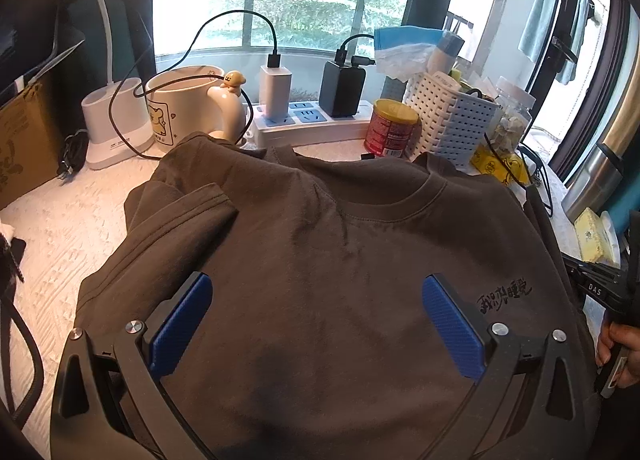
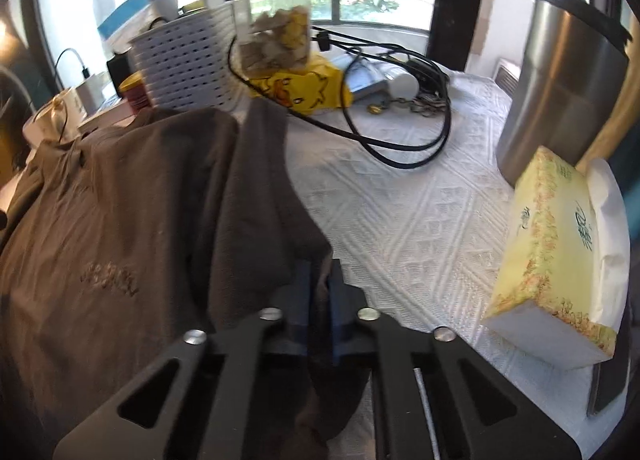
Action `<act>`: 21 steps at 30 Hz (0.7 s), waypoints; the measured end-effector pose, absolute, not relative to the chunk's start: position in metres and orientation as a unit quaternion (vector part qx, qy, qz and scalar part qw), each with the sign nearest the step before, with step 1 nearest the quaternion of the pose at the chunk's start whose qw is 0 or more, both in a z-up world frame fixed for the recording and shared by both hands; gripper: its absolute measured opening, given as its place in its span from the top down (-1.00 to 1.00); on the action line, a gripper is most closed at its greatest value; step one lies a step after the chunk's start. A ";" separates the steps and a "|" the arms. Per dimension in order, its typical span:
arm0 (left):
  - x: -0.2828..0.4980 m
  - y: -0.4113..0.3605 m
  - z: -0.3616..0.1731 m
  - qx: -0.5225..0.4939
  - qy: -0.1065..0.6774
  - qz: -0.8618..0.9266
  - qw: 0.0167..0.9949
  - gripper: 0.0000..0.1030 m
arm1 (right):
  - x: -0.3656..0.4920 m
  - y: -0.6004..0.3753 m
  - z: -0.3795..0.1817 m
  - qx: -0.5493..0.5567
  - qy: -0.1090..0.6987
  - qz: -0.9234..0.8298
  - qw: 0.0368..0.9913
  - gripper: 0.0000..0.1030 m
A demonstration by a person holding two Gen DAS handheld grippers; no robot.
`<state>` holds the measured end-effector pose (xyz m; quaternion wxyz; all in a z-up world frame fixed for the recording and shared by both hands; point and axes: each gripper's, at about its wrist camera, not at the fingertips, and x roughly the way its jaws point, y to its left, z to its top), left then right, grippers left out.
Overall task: Fold small clothes
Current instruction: 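Fold the held side edge inward over the shirt body, open right tool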
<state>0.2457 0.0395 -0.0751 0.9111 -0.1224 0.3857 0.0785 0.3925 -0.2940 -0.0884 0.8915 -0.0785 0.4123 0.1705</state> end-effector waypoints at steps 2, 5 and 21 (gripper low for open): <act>0.243 0.039 -0.073 -0.122 0.383 0.078 0.912 -1.00 | 0.390 -0.295 -0.084 -0.076 0.406 0.169 0.895 0.89; 0.238 0.042 -0.071 -0.123 0.381 0.079 0.913 -1.00 | 0.386 -0.299 -0.071 -0.072 0.390 0.162 0.903 0.90; 0.204 0.058 -0.059 -0.138 0.355 0.081 0.921 -1.00 | 0.333 -0.265 -0.006 -0.082 0.317 0.203 0.923 0.90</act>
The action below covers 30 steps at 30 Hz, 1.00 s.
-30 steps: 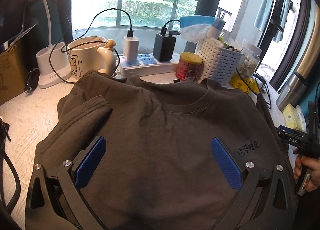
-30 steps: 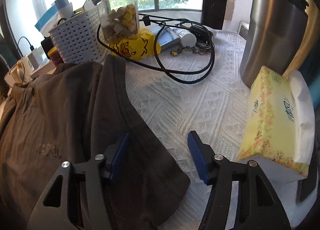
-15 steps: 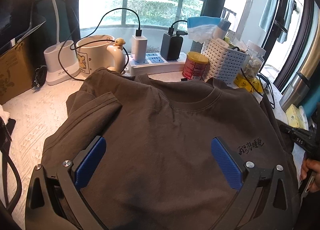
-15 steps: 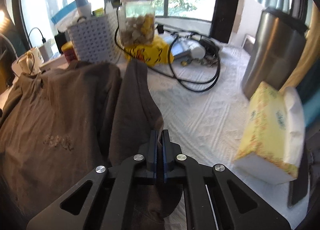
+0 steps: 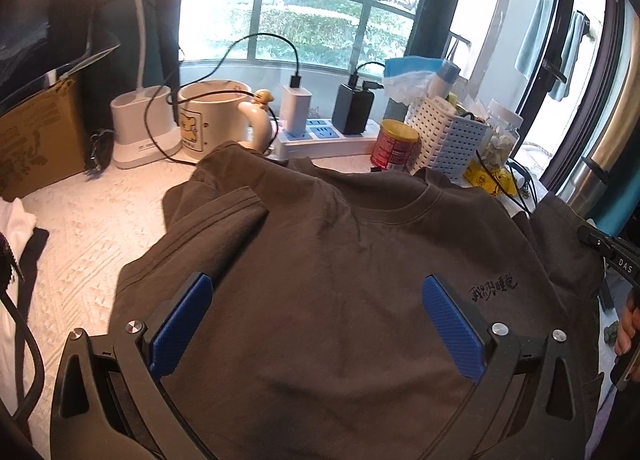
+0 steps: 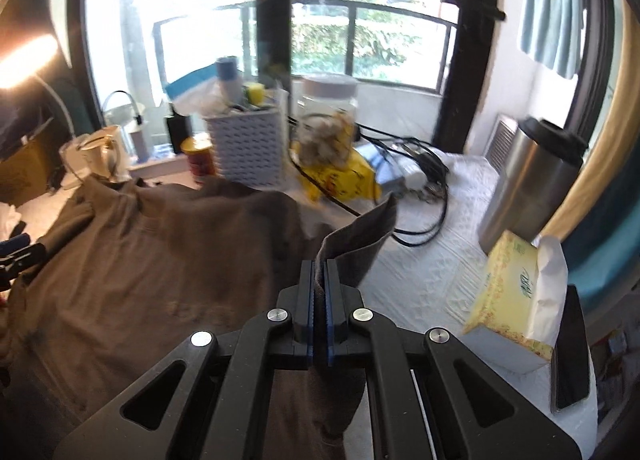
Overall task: Fold small clothes
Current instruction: 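Fold the held side edge inward over the shirt body, open right tool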
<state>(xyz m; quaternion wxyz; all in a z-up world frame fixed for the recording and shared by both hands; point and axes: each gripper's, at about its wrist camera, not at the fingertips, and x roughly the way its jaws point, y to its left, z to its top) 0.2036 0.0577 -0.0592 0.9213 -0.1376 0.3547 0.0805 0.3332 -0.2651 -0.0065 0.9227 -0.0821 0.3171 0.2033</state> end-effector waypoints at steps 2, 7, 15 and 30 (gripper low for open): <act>0.197 0.063 -0.058 -0.142 0.350 0.082 0.922 -1.00 | 0.325 -0.254 -0.004 -0.085 0.312 0.216 0.921 0.90; 0.182 0.072 -0.057 -0.148 0.341 0.086 0.924 -1.00 | 0.304 -0.223 -0.008 -0.098 0.309 0.250 0.912 0.90; 0.162 0.083 -0.058 -0.154 0.334 0.089 0.925 -1.00 | 0.280 -0.185 -0.039 -0.116 0.336 0.285 0.890 0.90; 0.152 0.085 -0.061 -0.156 0.338 0.088 0.924 -1.00 | 0.270 -0.193 -0.030 -0.083 0.389 0.319 0.860 0.10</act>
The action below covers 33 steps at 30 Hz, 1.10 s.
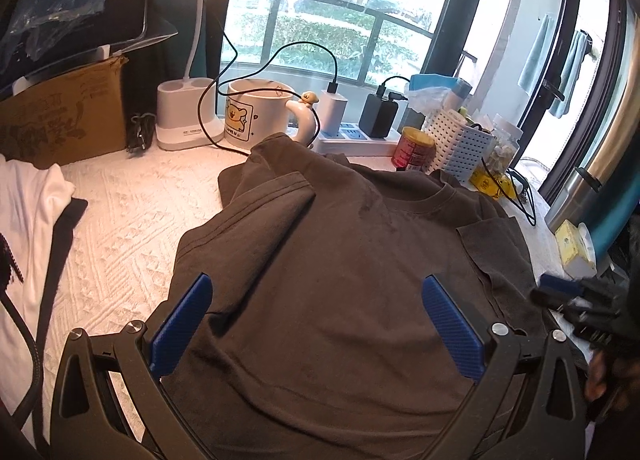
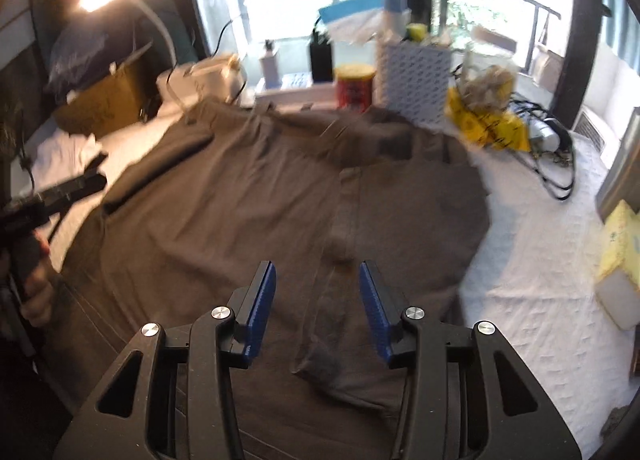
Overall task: Fold small clothes
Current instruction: 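Fold the held side edge inward over the shirt body, open right tool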
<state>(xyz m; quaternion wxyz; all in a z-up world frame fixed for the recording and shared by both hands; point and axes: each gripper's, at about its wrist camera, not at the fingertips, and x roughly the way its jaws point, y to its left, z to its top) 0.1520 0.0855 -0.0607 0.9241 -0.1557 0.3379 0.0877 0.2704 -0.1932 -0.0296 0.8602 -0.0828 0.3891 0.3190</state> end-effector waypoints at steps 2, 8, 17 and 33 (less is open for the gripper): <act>0.156 0.084 -0.060 -0.153 0.339 0.087 0.924 -1.00 | 0.281 -0.207 -0.023 -0.073 0.383 0.304 0.869 0.10; 0.173 0.078 -0.062 -0.141 0.350 0.086 0.922 -1.00 | 0.330 -0.244 -0.032 -0.042 0.398 0.241 0.884 0.10; 0.202 0.075 -0.073 -0.128 0.372 0.091 0.915 -1.00 | 0.394 -0.253 -0.068 -0.004 0.440 0.247 0.864 0.10; 0.232 0.070 -0.080 -0.109 0.390 0.093 0.910 -1.00 | 0.420 -0.257 -0.037 -0.038 0.376 0.232 0.896 0.88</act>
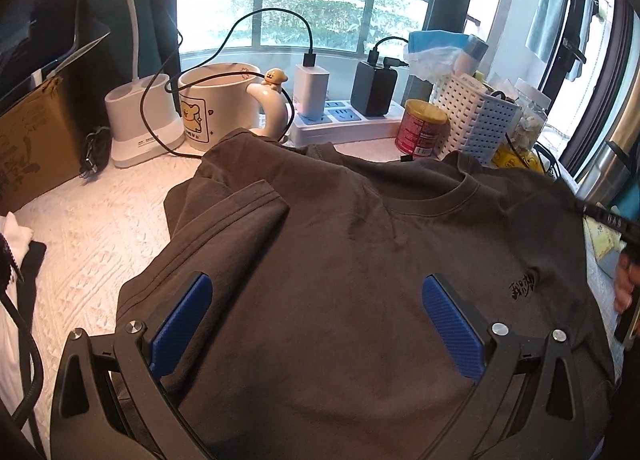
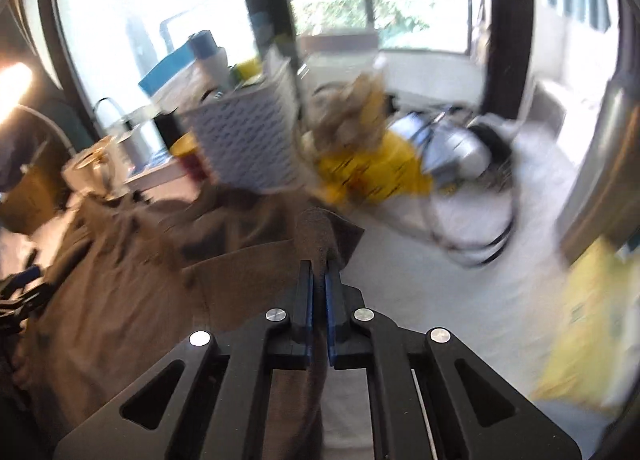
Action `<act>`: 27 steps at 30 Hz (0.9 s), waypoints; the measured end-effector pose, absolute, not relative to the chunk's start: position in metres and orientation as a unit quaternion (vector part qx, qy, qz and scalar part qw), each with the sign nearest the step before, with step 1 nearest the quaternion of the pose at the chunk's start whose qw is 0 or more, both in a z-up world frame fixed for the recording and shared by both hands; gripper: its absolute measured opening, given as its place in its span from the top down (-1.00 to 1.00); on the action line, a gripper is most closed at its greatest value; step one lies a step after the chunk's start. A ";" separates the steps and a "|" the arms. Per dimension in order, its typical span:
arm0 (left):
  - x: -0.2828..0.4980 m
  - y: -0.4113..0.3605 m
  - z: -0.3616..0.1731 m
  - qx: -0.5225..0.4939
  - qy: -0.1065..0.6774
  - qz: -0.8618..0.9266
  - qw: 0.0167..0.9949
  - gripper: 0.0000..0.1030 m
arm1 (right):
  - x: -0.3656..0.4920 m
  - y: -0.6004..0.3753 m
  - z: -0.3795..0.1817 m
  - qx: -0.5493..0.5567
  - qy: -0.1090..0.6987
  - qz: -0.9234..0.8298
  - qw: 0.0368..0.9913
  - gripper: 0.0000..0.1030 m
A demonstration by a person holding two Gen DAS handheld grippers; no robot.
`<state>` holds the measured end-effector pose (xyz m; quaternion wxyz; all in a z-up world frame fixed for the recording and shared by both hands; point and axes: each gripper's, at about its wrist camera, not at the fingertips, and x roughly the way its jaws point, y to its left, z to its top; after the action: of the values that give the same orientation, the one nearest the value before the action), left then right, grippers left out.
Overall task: Fold small clothes
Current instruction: 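Fold the held side edge inward over the shirt body, open right tool, then grasp the opposite side edge of the shirt with the left tool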
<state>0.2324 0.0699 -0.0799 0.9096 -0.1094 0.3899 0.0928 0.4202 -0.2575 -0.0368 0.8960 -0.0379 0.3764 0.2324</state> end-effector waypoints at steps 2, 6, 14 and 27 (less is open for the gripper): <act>0.233 0.070 -0.080 -0.108 0.390 0.094 0.910 -1.00 | 0.427 -0.257 -0.037 -0.054 0.375 0.222 0.899 0.88; 0.231 0.074 -0.080 -0.109 0.392 0.100 0.908 -1.00 | 0.430 -0.251 -0.049 -0.090 0.368 0.203 0.903 0.88; 0.220 0.096 -0.076 -0.111 0.386 0.117 0.908 -1.00 | 0.411 -0.239 -0.039 -0.104 0.365 0.194 0.904 0.53; 0.211 0.153 -0.078 -0.088 0.391 0.071 0.913 -0.84 | 0.348 -0.216 -0.020 -0.093 0.363 0.203 0.905 0.53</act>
<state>0.2109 0.1526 -0.0777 0.9135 -0.0876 0.3909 0.0710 0.3481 -0.2161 -0.0195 0.9048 -0.0929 0.3628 0.2029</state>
